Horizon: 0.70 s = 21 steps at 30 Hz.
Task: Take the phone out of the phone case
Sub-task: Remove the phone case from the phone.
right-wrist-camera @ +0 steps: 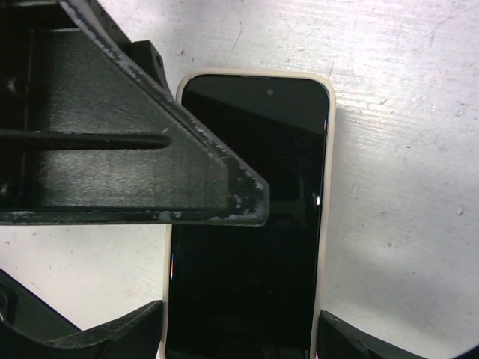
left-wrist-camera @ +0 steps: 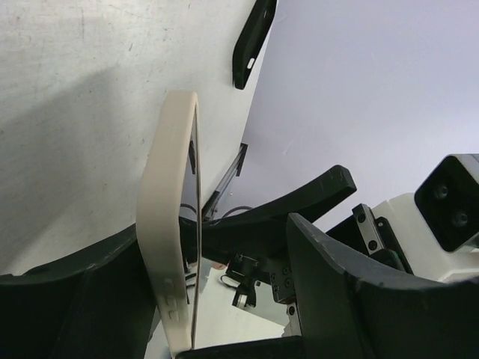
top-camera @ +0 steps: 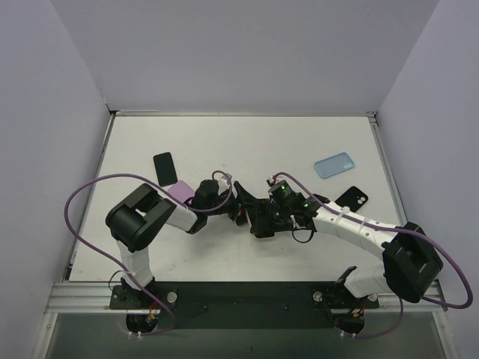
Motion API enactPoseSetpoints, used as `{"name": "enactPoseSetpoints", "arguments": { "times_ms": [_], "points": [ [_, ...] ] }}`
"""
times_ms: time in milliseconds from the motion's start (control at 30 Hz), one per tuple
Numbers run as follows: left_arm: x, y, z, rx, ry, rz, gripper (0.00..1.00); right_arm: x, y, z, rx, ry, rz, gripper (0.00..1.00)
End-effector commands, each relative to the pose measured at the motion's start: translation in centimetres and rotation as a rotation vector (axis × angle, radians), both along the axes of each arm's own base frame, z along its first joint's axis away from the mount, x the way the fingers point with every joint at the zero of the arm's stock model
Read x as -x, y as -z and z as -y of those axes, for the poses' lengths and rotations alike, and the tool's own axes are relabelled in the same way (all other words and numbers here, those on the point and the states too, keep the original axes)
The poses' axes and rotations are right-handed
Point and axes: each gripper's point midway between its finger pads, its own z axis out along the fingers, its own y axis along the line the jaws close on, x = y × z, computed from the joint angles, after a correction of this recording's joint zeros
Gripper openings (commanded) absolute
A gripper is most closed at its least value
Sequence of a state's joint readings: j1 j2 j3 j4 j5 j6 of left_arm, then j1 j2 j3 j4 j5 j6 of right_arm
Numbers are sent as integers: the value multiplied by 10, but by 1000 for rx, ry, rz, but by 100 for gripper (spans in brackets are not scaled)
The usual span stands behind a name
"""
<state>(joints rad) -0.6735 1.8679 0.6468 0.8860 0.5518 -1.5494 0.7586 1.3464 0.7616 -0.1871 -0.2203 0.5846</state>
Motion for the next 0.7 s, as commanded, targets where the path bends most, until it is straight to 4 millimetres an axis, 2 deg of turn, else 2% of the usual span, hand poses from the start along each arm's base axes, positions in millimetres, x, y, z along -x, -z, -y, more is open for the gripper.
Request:
{"name": "enactPoseSetpoints", "arguments": {
  "times_ms": [0, 33, 133, 167, 200, 233, 267, 300, 367, 433, 467, 533, 567, 633, 667],
  "points": [
    [-3, -12, 12, 18, 42, 70, 71, -12, -25, -24, -79, -9, 53, 0],
    [-3, -12, 13, 13, 46, 71, 70, -12, -26, -24, -81, -9, 53, 0],
    [0, -8, 13, -3, 52, 62, 49, -13, -27, -24, -78, 4, 55, 0],
    [0, -9, 13, -1, 53, 62, 30, -13, -29, -24, -80, 6, 59, 0],
    [1, -8, 13, -2, 58, 59, 23, -15, -30, -23, -79, 15, 57, 3],
    [1, -8, 13, -2, 61, 57, 15, -13, -32, -23, -90, 13, 41, 9],
    [2, -8, 12, -5, 64, 53, 2, -13, -35, -25, -105, 13, 37, 38],
    [2, -10, 12, -6, 65, 61, 0, -16, -37, -23, -116, 26, 34, 56],
    [0, -12, 8, -10, 58, 65, 0, -14, -48, -23, -164, 47, 19, 85],
    [-1, -19, 1, -1, 46, 75, 0, -20, -58, -15, -201, 84, 22, 89],
    [-4, -26, -3, 23, 41, 91, 0, -23, -70, -10, -229, 107, 41, 90],
    [-4, -43, -9, 68, 37, 112, 0, -31, -78, 6, -248, 173, 55, 91],
    [-5, -51, -12, 88, 34, 132, 0, -30, -91, 10, -291, 188, 72, 92],
    [-8, -73, -17, 126, 27, 171, 0, -31, -99, 17, -340, 217, 73, 92],
    [-9, -84, -18, 150, 26, 199, 0, -35, -107, 22, -382, 241, 80, 89]
  ]
}}
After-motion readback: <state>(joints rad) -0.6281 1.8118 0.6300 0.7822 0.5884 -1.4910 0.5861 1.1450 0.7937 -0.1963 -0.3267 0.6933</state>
